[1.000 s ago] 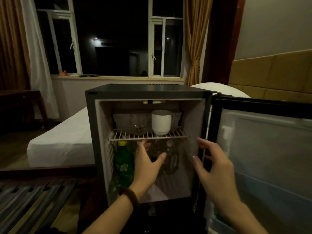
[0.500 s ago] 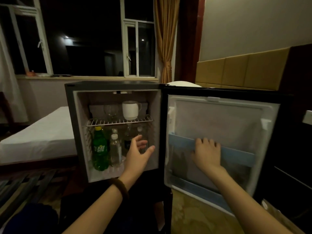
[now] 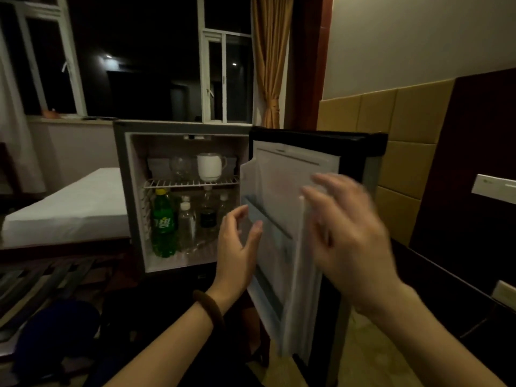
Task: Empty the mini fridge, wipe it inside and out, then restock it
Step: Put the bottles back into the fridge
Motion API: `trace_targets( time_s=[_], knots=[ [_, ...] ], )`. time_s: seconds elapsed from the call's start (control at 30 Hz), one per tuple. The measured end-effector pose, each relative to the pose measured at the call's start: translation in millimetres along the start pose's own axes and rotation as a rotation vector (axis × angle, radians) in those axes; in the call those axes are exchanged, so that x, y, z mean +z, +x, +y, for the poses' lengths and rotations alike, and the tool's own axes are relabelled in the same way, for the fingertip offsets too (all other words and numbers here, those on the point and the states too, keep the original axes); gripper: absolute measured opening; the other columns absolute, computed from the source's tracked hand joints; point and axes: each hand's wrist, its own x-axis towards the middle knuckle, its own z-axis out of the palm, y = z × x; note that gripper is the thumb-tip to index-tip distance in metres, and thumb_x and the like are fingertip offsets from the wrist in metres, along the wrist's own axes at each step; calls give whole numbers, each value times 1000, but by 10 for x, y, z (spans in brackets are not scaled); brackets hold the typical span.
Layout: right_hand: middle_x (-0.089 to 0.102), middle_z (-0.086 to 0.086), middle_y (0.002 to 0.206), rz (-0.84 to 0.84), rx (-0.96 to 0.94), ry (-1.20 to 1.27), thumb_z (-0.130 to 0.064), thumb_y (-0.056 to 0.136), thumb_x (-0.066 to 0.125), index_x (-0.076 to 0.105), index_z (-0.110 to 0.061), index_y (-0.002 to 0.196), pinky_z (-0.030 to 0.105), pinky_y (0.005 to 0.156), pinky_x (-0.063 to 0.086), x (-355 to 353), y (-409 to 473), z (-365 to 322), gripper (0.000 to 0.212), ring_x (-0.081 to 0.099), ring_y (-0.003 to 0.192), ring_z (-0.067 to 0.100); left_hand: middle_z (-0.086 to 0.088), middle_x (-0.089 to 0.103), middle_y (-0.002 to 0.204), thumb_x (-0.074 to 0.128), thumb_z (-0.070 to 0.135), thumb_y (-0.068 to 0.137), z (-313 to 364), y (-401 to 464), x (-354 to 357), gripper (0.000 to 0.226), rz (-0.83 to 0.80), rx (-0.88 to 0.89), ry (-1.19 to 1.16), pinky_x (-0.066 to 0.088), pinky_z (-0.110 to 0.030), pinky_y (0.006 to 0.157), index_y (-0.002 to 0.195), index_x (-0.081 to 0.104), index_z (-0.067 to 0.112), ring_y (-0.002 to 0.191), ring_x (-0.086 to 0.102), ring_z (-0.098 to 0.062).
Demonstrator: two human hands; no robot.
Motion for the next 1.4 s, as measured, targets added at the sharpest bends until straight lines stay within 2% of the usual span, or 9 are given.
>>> trace_targets(
  time_s=[0.13, 0.27, 0.53, 0.73, 0.83, 0.93, 1.03, 1.13, 1.4],
  knots=[
    [48, 19, 123, 355, 217, 126, -19, 89, 52, 49, -2, 120, 25, 102, 32, -88, -111, 303, 36, 42, 117, 24, 22, 48, 114, 51, 49, 85, 295, -28, -176, 24, 95, 133, -23, 41, -38, 103, 107, 43, 43, 112, 48, 2],
    [44, -1, 133, 73, 336, 438, -49, 95, 36, 40, -16, 134, 40, 104, 37, 382, -233, 123, 51, 38, 127, 10, 14, 53, 117, 46, 56, 79, 376, -69, -298, 35, 170, 206, -32, 44, -43, 99, 110, 46, 40, 113, 52, -6],
    [31, 1, 148, -109, 131, 527, -35, 96, 38, 20, -16, 145, 18, 113, 19, 1142, -128, -511, 55, 27, 138, 11, 9, 51, 119, 50, 60, 80, 202, 47, -660, 38, 324, 213, 45, 46, -45, 96, 113, 45, 41, 114, 51, -13],
    [19, -3, 151, -300, -3, 421, -38, 89, 38, 12, -22, 145, 43, 109, 25, 1696, 177, -853, 64, 13, 142, 18, 4, 45, 128, 48, 45, 88, -45, 388, -1054, 48, 508, 88, 122, 42, -35, 100, 130, 42, 22, 116, 46, -8],
    [8, -4, 153, -385, -14, 414, -38, 90, 43, 10, -22, 146, 41, 112, 16, 1991, 385, -968, 66, 6, 143, 19, 5, 35, 127, 43, 30, 95, -158, 642, -1307, 44, 601, 15, 231, 31, -9, 90, 137, 40, 17, 112, 35, -2],
    [-5, -8, 152, -418, -4, 423, -34, 92, 51, 3, -24, 144, 37, 113, 2, 2234, 690, -974, 72, -8, 142, 13, 2, 36, 130, 43, 25, 96, -197, 893, -1518, 42, 607, -27, 250, 33, -17, 95, 137, 40, 15, 114, 36, -4],
    [7, -1, 156, -321, 45, 418, -32, 90, 54, 11, -19, 146, 39, 114, 7, 2429, 1114, -910, 72, -1, 143, 17, -2, 35, 140, 51, 22, 93, -121, 1227, -1689, 50, 574, 38, 260, 34, -28, 104, 139, 34, 17, 121, 36, -6],
    [23, 6, 154, -252, 89, 335, -33, 90, 53, 23, -15, 146, 45, 115, 14, 2712, 1566, -787, 66, 12, 143, 24, -4, 27, 147, 56, 24, 90, -74, 1698, -1871, 63, 537, 32, 379, 25, -20, 100, 144, 23, 19, 132, 29, -13],
    [40, 7, 143, -366, 150, 166, -38, 89, 54, 38, -18, 139, 57, 111, 12, 3471, 2020, -502, 57, 26, 137, 27, -6, 19, 153, 54, 26, 92, -481, 2618, -2067, 70, 470, -164, 439, 20, -32, 110, 147, 13, 17, 140, 17, -21]
  ],
)
